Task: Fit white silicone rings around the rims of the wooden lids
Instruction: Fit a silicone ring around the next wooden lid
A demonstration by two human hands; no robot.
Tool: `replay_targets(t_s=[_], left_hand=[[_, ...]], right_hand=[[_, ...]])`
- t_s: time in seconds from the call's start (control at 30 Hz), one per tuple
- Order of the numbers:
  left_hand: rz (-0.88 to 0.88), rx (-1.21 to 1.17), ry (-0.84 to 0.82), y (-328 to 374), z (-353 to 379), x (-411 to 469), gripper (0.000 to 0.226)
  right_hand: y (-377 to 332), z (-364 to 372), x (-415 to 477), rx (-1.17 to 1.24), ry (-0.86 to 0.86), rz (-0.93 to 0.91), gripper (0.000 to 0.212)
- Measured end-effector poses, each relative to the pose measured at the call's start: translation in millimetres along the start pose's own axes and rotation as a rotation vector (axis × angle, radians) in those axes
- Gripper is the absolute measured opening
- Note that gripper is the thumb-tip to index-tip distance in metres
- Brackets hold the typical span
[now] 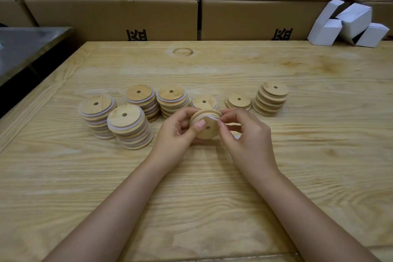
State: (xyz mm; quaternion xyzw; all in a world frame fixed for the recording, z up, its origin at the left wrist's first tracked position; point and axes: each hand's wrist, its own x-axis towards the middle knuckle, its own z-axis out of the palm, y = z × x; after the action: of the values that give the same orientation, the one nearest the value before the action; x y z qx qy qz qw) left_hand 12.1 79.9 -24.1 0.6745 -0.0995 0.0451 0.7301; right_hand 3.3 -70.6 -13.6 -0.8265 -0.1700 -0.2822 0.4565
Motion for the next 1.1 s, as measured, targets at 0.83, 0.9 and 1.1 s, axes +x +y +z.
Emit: replay_targets(t_s=[0.83, 0.9, 1.1], left_hand=[[-0.051, -0.030, -0.067, 3.0, -4.3, -0.2, 0.014], [-0.070, -0.048, -0.060, 2.8, -2.5, -0.2, 0.015], [-0.078, -0.241, -0.014, 1.2, -7.2, 3.2, 0.021]], right_hand=[[0.8, -4.9, 6.6, 0.273, -0.104, 0.252, 0.027], [0.2, -4.8, 6.8, 0.275, -0.113, 0.275, 0.024], [-2.8, -1.3, 3.6, 0.149, -0.057, 0.215, 0.006]])
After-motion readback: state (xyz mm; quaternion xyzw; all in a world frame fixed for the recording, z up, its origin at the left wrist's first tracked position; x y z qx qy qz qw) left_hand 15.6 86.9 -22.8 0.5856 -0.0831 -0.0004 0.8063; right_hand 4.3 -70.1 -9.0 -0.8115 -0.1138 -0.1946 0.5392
